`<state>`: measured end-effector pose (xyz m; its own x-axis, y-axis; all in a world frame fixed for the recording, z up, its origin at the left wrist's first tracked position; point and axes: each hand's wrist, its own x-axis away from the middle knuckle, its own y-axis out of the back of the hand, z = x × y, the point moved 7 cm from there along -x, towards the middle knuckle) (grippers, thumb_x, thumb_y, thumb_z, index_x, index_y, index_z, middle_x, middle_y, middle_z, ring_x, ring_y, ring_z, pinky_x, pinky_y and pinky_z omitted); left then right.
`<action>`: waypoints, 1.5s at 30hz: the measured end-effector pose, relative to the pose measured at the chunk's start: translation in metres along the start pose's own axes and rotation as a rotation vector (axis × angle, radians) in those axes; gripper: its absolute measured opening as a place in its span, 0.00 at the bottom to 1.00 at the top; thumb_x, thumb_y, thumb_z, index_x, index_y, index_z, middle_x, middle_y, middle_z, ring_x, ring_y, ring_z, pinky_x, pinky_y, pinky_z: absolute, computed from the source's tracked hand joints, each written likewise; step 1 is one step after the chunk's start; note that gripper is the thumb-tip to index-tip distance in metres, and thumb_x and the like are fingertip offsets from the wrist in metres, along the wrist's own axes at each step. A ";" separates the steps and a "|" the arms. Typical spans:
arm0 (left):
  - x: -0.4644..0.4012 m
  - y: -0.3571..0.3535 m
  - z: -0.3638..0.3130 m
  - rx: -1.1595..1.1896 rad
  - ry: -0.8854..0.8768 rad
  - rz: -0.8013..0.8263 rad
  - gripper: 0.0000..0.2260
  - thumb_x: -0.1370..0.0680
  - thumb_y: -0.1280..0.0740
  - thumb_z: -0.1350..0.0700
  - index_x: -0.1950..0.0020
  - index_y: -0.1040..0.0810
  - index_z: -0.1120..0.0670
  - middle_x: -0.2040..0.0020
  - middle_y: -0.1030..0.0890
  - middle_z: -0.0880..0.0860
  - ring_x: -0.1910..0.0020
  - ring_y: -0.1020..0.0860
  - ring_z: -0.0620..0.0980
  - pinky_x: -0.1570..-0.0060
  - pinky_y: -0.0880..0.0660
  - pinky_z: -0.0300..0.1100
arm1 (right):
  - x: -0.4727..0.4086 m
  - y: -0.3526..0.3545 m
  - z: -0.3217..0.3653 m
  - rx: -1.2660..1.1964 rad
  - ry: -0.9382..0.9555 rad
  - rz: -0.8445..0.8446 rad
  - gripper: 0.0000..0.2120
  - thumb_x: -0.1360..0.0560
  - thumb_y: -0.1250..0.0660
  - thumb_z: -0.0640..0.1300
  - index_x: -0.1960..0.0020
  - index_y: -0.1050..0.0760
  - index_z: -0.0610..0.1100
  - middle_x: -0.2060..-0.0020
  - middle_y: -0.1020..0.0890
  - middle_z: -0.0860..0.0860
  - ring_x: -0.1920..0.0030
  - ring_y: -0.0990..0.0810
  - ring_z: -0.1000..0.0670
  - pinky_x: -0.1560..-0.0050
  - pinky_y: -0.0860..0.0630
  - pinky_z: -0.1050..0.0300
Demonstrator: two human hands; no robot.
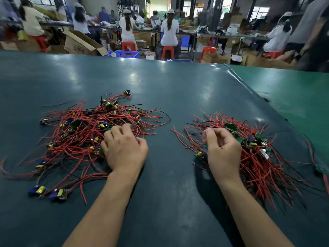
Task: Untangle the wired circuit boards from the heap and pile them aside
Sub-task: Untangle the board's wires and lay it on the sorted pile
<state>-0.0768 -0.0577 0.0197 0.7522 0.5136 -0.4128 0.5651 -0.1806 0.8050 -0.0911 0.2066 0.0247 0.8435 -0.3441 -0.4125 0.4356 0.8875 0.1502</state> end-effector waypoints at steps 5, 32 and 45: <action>-0.002 -0.009 0.005 -0.190 0.005 0.135 0.16 0.23 0.37 0.42 0.44 0.19 0.50 0.40 0.26 0.54 0.39 0.31 0.58 0.41 0.35 0.53 | 0.022 -0.034 0.012 0.036 0.114 0.298 0.16 0.24 0.35 0.53 0.66 0.22 0.45 0.73 0.21 0.50 0.72 0.24 0.46 0.67 0.26 0.47; 0.021 0.020 -0.036 0.838 -0.321 -0.227 0.04 0.23 0.31 0.56 0.54 0.18 0.55 0.53 0.24 0.50 0.50 0.27 0.51 0.48 0.28 0.48 | 0.017 -0.038 -0.001 -0.616 -0.508 0.435 0.08 0.33 0.29 0.45 0.58 0.19 0.42 0.72 0.23 0.49 0.80 0.34 0.57 0.81 0.42 0.68; 0.016 -0.017 -0.041 1.575 0.140 0.411 0.04 0.36 0.23 0.54 0.64 0.15 0.53 0.75 0.25 0.49 0.74 0.27 0.44 0.67 0.27 0.36 | 0.023 -0.042 0.000 -0.612 -0.604 0.562 0.15 0.33 0.29 0.54 0.54 0.23 0.44 0.60 0.15 0.47 0.72 0.21 0.53 0.79 0.33 0.65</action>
<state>-0.0886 -0.0119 0.0169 0.9455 0.2693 -0.1828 0.1798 -0.9002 -0.3966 -0.0906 0.1612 0.0088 0.9673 0.2225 0.1222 -0.1633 0.9140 -0.3714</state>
